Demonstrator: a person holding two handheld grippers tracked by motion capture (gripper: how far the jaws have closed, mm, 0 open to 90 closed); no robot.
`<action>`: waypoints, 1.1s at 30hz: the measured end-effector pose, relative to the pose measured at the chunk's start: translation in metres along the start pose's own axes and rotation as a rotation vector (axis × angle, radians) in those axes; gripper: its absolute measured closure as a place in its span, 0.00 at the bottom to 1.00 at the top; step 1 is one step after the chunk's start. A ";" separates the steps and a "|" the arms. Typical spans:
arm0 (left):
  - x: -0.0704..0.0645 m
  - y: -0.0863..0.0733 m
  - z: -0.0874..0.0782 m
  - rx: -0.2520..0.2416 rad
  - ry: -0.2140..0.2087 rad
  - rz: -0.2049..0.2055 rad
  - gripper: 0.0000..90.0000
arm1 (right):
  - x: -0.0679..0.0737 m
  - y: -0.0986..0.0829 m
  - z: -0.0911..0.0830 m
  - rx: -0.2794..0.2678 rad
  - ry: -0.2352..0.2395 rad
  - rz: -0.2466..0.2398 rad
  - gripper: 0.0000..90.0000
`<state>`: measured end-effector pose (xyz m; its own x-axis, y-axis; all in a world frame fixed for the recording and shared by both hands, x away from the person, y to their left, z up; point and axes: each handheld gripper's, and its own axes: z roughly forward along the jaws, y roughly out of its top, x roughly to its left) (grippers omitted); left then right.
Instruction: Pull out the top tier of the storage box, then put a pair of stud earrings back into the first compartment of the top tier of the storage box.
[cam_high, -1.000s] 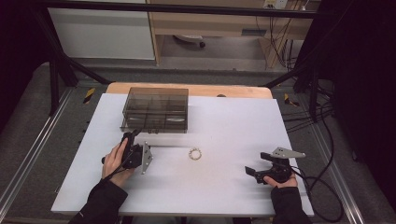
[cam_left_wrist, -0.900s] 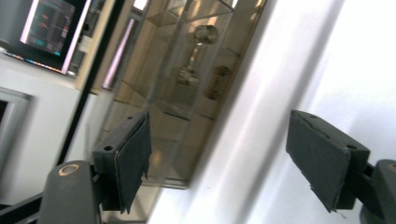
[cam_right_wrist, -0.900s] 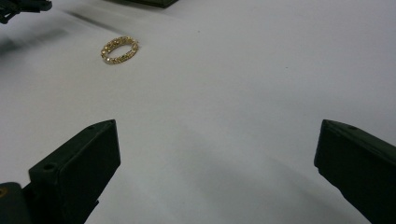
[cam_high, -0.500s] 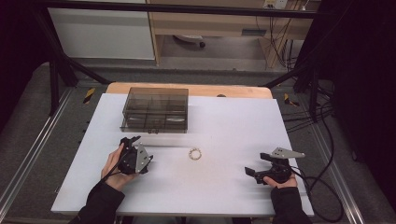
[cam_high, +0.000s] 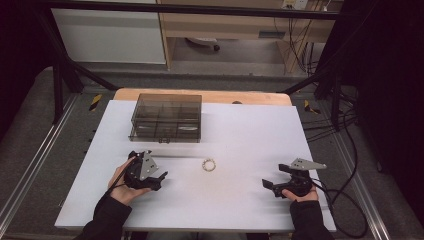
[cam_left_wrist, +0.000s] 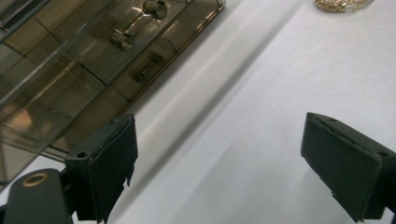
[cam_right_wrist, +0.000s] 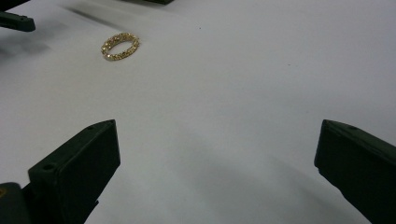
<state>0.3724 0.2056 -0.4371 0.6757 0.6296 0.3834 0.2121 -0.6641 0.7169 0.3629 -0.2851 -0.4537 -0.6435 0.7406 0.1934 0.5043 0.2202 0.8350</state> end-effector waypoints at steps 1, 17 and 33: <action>-0.001 0.000 0.000 0.002 -0.009 -0.011 0.11 | 0.000 0.000 0.000 0.000 0.000 0.001 0.01; -0.006 0.006 0.001 0.011 -0.138 -0.162 0.09 | 0.000 0.000 0.002 0.014 0.001 -0.003 0.01; -0.015 0.016 0.003 -0.004 -0.209 -0.225 0.09 | 0.000 -0.001 0.002 0.016 0.000 -0.005 0.01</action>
<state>0.3676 0.1839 -0.4330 0.7425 0.6641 0.0871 0.3705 -0.5156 0.7726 0.3635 -0.2838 -0.4553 -0.6464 0.7392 0.1891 0.5103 0.2345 0.8274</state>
